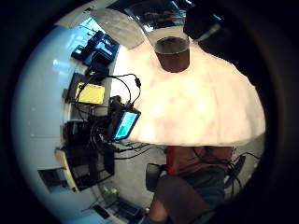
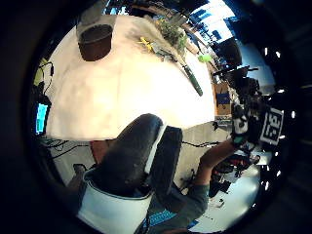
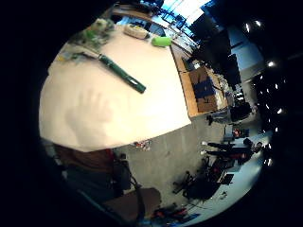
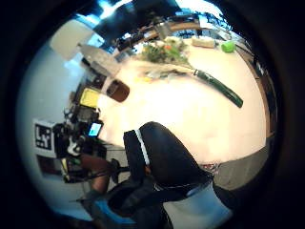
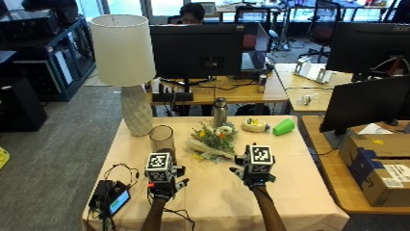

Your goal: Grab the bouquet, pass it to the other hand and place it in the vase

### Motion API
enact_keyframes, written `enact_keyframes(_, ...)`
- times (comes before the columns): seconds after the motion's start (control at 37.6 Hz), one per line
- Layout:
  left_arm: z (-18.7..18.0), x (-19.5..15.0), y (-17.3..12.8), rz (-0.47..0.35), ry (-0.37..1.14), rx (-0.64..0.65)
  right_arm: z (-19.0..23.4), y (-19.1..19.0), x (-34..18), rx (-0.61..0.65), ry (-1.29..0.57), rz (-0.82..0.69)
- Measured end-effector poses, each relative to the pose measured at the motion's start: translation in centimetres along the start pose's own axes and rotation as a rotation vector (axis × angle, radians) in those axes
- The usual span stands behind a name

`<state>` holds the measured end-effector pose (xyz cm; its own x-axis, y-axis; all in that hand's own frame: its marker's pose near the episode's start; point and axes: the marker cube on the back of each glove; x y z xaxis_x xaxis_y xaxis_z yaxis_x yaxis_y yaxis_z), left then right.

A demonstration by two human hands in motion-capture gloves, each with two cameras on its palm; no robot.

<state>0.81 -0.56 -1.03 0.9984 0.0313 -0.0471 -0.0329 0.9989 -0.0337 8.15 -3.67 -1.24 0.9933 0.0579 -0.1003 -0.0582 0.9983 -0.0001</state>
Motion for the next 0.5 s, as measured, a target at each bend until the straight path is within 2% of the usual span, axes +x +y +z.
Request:
enact_keyframes(0.13, -0.5, 0.4, 0.4, 0.011, 0.026, 0.003, 2.4, -2.6, 3.9, 0.014, -0.031, 0.03)
enact_keyframes(0.37, 0.0, -0.2, 0.2, -0.004, 0.02, 0.006, 10.3, -7.0, 10.0, -0.033, -0.135, 0.081)
enact_keyframes(0.45, 0.3, -0.3, 0.1, -0.002, 0.025, -0.005, 11.6, -7.2, 10.4, -0.081, -0.182, 0.09)
enact_keyframes(0.5, 0.6, -0.3, 0.0, 0.001, 0.035, -0.005, 10.5, -6.0, 9.7, -0.144, -0.216, 0.104)
